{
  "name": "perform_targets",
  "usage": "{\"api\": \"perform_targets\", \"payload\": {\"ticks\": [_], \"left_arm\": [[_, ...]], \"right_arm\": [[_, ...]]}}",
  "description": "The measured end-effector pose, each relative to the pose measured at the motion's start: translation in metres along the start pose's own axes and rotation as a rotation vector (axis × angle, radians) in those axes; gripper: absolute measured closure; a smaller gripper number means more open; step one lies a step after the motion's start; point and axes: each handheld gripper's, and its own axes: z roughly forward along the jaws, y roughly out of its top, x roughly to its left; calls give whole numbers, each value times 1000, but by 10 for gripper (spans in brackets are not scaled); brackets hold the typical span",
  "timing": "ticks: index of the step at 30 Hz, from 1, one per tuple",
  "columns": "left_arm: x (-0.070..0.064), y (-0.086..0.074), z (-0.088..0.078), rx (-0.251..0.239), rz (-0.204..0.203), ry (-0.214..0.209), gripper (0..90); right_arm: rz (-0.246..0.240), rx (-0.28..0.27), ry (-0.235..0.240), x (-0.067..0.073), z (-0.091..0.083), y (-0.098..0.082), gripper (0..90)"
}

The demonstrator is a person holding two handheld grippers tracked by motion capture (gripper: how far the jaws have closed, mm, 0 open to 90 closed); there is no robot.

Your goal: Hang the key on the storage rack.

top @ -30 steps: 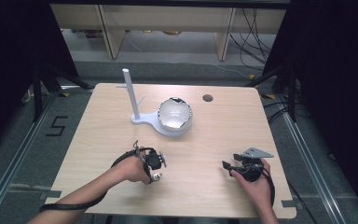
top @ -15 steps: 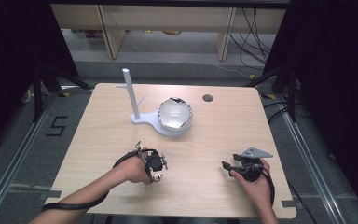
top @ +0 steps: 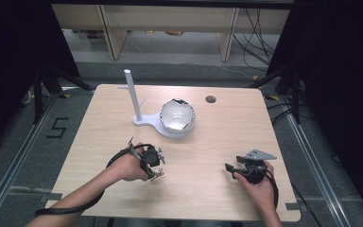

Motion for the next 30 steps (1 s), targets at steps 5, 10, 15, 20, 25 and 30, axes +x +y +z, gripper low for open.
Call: {"api": "perform_targets", "payload": {"ticks": [5, 10, 15, 20, 25, 30], "left_arm": [[6, -1, -13, -25, -14, 16, 831], [13, -2, -26, -51, -25, 37, 831], [19, -5, -35, -56, -36, 57, 831], [23, -6, -39, -57, -36, 74, 831], [28, -8, -44, -54, -44, 96, 831], [34, -12, -48, -51, -48, 125, 831]], "right_arm": [[-5, -1, -10, 0, -1, 0, 380], [-3, -7, -5, 0, -1, 0, 381], [2, -14, 4, -1, 0, -1, 381], [2, -18, 1, 0, 0, -1, 382], [29, -2, 8, 2, -1, -1, 382], [30, 1, 6, 2, -1, -1, 382]]}}
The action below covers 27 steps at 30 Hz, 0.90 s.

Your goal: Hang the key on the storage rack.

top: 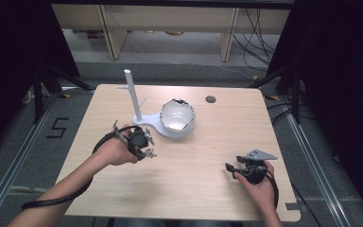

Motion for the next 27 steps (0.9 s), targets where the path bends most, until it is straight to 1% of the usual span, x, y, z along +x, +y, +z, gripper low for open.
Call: {"api": "perform_targets", "payload": {"ticks": [1, 2, 4, 5, 6, 7, 8, 10, 11, 12, 13, 14, 15, 16, 17, 18, 19, 20, 21, 22, 23, 24, 25, 26, 27], "left_arm": [[2, -1, -1, 1, 0, -1, 831], [3, -2, -1, 1, -7, 3, 831], [6, -4, -2, 4, -12, 11, 831], [7, -5, -3, -3, -21, 16, 831], [8, -6, -3, -14, -35, 21, 831], [10, -7, -4, -3, -28, 21, 831], [11, -8, -3, -13, -44, 26, 831], [15, -9, -5, -4, -44, 34, 831], [16, -10, -5, -14, -57, 38, 831], [18, -11, -6, -5, -53, 40, 831], [19, -12, -6, -14, -69, 41, 831], [21, -13, -7, -11, -65, 44, 831], [23, -14, -7, -22, -80, 46, 831], [25, -14, -9, -19, -78, 46, 831], [26, -15, -9, -27, -86, 51, 831], [28, -16, -10, -29, -90, 52, 831], [30, -16, -11, -24, -91, 53, 831], [31, -17, -12, -33, -100, 59, 831], [33, -18, -13, -28, -96, 60, 831], [34, -18, -14, -25, -97, 60, 831], [36, -19, -14, -29, -101, 62, 831], [37, -19, -15, -24, -103, 62, 831], [39, -19, -17, -18, -104, 66, 831], [40, -20, -17, -24, -109, 69, 831], [42, -20, -18, -25, -108, 70, 831]], "right_arm": [[-5, -3, -3, 0, 0, 0, 382], [5, 1, 2, 0, 0, 0, 383], [5, 1, 2, 0, 0, 0, 383], [-4, -3, -1, 0, 0, 0, 383], [2, 0, 0, 0, 0, 0, 383], [0, -1, -1, 0, 0, 0, 383], [0, 0, 0, 0, 0, 0, 383], [0, -1, 0, 0, 0, 0, 383], [-2, -1, 0, 0, 0, 0, 383], [0, -2, 4, 0, 0, 0, 383], [0, -5, 7, 0, 0, 0, 384], [1, -5, 7, 0, 0, 0, 383], [0, -21, 6, 0, 1, 0, 383], [1, -22, 6, 0, 1, -1, 383], [1, -13, 1, 0, 0, 0, 384], [-25, -21, -4, -3, 0, 0, 384], [-19, -24, 3, -3, 0, 0, 384], [20, -28, 10, 0, 0, -1, 385], [6, -34, 1, -1, 0, -1, 384], [10, -24, 5, -1, -1, -1, 384], [7, -30, 4, -2, -1, -1, 384], [-8, -43, 11, -4, 0, -1, 384], [-3, -37, 18, -4, -1, -1, 384], [-4, -37, 19, -4, -1, -1, 384], [32, -33, 16, -1, -1, -1, 384]]}}
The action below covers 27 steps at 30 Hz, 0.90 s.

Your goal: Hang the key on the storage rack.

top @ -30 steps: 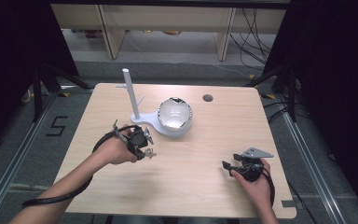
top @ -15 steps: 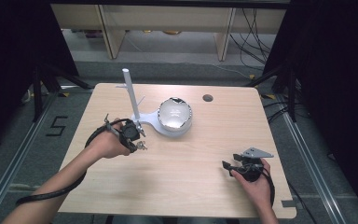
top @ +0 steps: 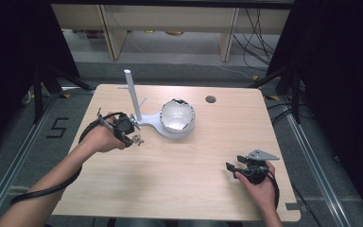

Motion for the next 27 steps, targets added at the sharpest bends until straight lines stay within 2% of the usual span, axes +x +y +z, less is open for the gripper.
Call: {"api": "perform_targets", "payload": {"ticks": [1, 2, 3, 4, 5, 7, 8, 9, 12, 14, 15, 17, 19, 20, 21, 22, 23, 24, 27], "left_arm": [[1, 0, -1, 4, -4, 2, 831], [3, 0, -2, 3, 1, 5, 831], [3, -1, -2, 3, -12, 5, 831], [4, -1, -3, 2, -12, 7, 831], [5, -2, -3, -6, -16, 9, 831], [7, -2, -5, 0, -19, 9, 831], [8, -3, -6, -9, -17, 14, 831], [11, -3, -7, -9, 10, 23, 831], [12, -6, -8, -8, -1, 24, 831], [13, -7, -10, -5, 7, 27, 831], [12, -9, -10, -11, -9, 25, 831], [14, -10, -13, -1, -3, 28, 831], [15, -12, -15, -10, -16, 34, 831], [17, -12, -17, -7, -9, 37, 831], [17, -13, -17, -14, -29, 34, 831], [19, -13, -18, -11, -27, 38, 831], [20, -14, -19, -13, -31, 40, 831], [22, -14, -19, -8, -21, 42, 831], [27, -14, -21, -5, -31, 48, 831]], "right_arm": [[-36, -10, 5, -3, 1, 0, 385], [-34, -5, 16, -4, 0, 1, 385], [-35, 2, 18, -4, 0, 1, 386], [-38, -7, 4, -4, 0, 1, 386], [-12, -19, -2, -1, 0, 0, 386], [-13, -23, -4, -1, 0, 0, 386], [-13, -24, -4, -1, 0, 0, 386], [-11, -23, -4, -1, 0, 0, 387], [-19, -17, -3, -1, 0, 0, 388], [-11, -3, 4, 0, 0, 0, 390], [-9, -2, 3, 0, 0, 0, 390], [-12, -6, -4, 0, 0, 0, 391], [-11, -8, -6, -1, 0, 0, 391], [-31, -10, -4, -3, 1, 0, 392], [-33, -5, 0, -3, 1, 1, 392], [-33, 8, 9, -4, 0, 1, 392], [-12, 7, 4, -2, 0, 1, 392], [-31, 10, 9, -3, 0, 1, 392], [-28, 8, 12, -4, 0, 1, 392]]}}
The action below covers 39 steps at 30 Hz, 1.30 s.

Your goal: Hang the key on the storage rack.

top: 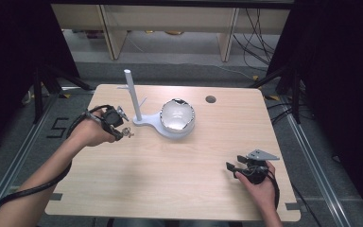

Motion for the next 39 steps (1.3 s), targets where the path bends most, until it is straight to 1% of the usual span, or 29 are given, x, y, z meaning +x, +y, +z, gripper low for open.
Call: {"api": "perform_targets", "payload": {"ticks": [1, 3, 4, 5, 6, 7, 8, 9, 10, 12, 14, 15, 16, 18, 20, 21, 23, 25, 26, 28, 29, 31, 32, 34, 35, 36, 37, 38, 39], "left_arm": [[2, 0, -1, -1, 1, 2, 831], [5, 0, -2, -3, -11, 10, 830], [4, 0, -3, 6, -46, 12, 831], [6, 0, -4, 5, -44, 17, 831], [7, 0, -4, 7, -59, 15, 831], [9, 0, -5, 6, -54, 19, 831], [10, 0, -5, 2, -66, 20, 831], [11, 0, -5, 4, -66, 21, 831], [14, 0, -6, 4, -58, 28, 830], [15, 0, -6, 1, -74, 29, 830], [18, -1, -7, -4, -73, 35, 831], [18, -1, -7, -7, -77, 37, 830], [20, -1, -7, -5, -79, 39, 831], [22, -2, -8, -1, -88, 44, 831], [25, -1, -8, 0, -83, 52, 831], [26, -2, -9, 0, -93, 55, 831], [30, -1, -10, 6, -83, 69, 830], [33, 0, -12, 7, -100, 75, 830], [35, 0, -13, 7, -94, 81, 831], [38, 1, -14, 2, -112, 83, 831], [40, 1, -16, 3, -109, 87, 831], [45, 2, -18, 2, -129, 87, 831], [48, 2, -19, -3, -127, 93, 831], [53, 2, -21, 11, -146, 96, 831], [56, 2, -21, 2, -142, 104, 830], [58, 3, -23, 18, -142, 108, 830], [59, 3, -23, 15, -150, 115, 831], [62, 4, -24, 22, -142, 124, 830], [64, 5, -24, 23, -147, 130, 830]], "right_arm": [[-14, -15, -11, -1, 0, 0, 392], [-11, -15, -8, -1, 0, 0, 392], [-13, -10, -7, -1, 0, 0, 392], [-2, -1, 4, 0, 0, 0, 392], [-6, -3, 4, 0, 0, 0, 392], [-7, -3, 4, 0, 0, 0, 392], [-7, -3, 3, 0, 0, 0, 392], [-8, -3, 3, 0, 0, 0, 392], [-8, -4, 3, 0, 0, 0, 392], [-8, -4, 4, 0, 0, 0, 392], [-7, -3, 1, 0, 0, 0, 392], [40, 2, -8, 4, 0, -1, 393], [19, -1, -1, 3, 0, 0, 393], [20, -1, -2, 3, 0, 0, 392], [21, -1, -1, 3, 0, 0, 393], [21, -2, 0, 3, 0, 0, 393], [10, -10, -12, 3, 1, 0, 393], [19, 0, -5, 3, 0, 0, 393], [19, 0, -4, 3, 0, 0, 393], [19, -1, -3, 3, 0, 0, 392], [19, -2, -3, 3, 0, 0, 393], [19, -1, -2, 3, 0, 0, 392], [19, -1, -3, 3, 0, 0, 393], [18, 0, -3, 4, 0, 0, 393], [-13, -1, 1, 1, 0, 0, 393], [-12, -1, 1, 1, 0, 0, 393], [-12, -1, 2, 1, 0, 0, 393], [-11, -2, 1, 1, 0, 0, 393], [-12, -2, 3, 0, 0, 0, 393]]}}
